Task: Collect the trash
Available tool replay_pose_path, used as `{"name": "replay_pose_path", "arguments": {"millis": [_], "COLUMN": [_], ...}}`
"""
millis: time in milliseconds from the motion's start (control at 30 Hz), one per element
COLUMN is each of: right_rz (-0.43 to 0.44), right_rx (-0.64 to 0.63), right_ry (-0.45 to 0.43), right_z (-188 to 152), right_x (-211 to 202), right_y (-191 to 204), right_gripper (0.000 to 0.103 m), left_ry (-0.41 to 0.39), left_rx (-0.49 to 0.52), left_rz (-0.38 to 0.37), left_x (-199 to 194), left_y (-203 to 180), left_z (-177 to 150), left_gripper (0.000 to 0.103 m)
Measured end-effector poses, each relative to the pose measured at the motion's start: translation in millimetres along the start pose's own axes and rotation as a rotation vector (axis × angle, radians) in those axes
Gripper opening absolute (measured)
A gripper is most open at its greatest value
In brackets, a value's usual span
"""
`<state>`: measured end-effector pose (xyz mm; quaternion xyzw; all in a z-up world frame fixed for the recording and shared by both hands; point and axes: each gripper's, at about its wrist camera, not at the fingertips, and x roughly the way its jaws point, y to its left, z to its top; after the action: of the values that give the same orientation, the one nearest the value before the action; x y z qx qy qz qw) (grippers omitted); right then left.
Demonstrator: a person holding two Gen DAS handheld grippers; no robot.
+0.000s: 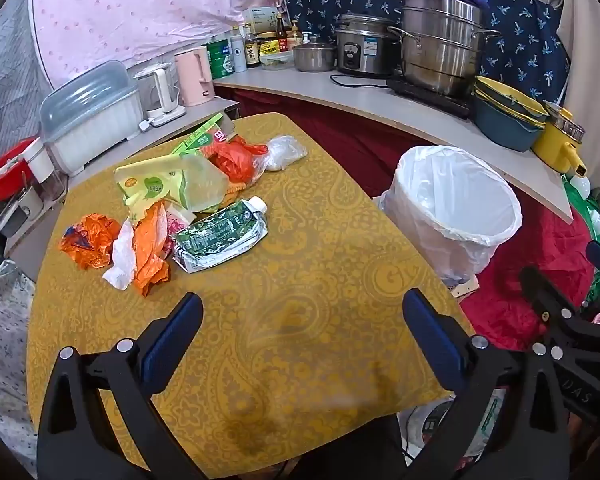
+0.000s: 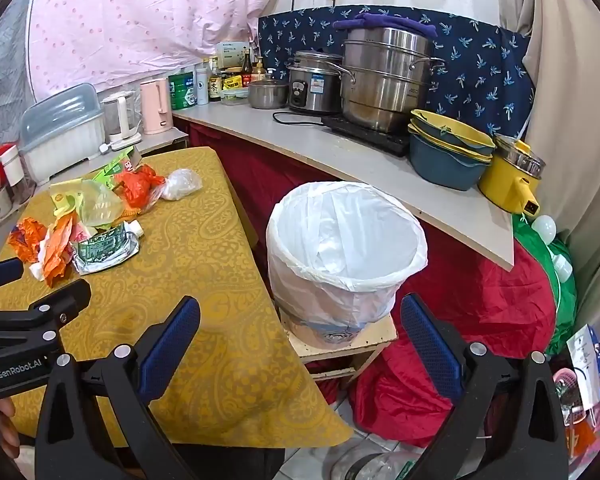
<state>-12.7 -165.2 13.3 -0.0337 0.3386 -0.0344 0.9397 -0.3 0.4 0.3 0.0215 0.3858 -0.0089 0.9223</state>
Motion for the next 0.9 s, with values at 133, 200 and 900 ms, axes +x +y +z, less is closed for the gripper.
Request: {"name": "replay_pose_path", "arguments": {"millis": [133,200,900], "right_rz": [0.000,0.003,0.000], "right_rx": [-0.004,-0.006,-0.076], "right_ry": [-0.004,-0.001,0.006], "right_z": [0.0,-0.2,0.5], "right_x": [0.7,1.0,-5.0], "right_y": [3.3,5.3,28.4], "right_gripper": [0.096,0.096,0.096], "left_ry": [-0.004,0.003,0.004], "left_rx": [-0.016,-0.032,-0.045], "left_rz": [-0.005,0.001,0.028], "left_x": [-2.1,1.5,-6.6], "left_y": [2.7,10.4,25.1], "left_z": [-1.5,-3.5,-7.3], "left_gripper": [0.095,0.095,0.095]}}
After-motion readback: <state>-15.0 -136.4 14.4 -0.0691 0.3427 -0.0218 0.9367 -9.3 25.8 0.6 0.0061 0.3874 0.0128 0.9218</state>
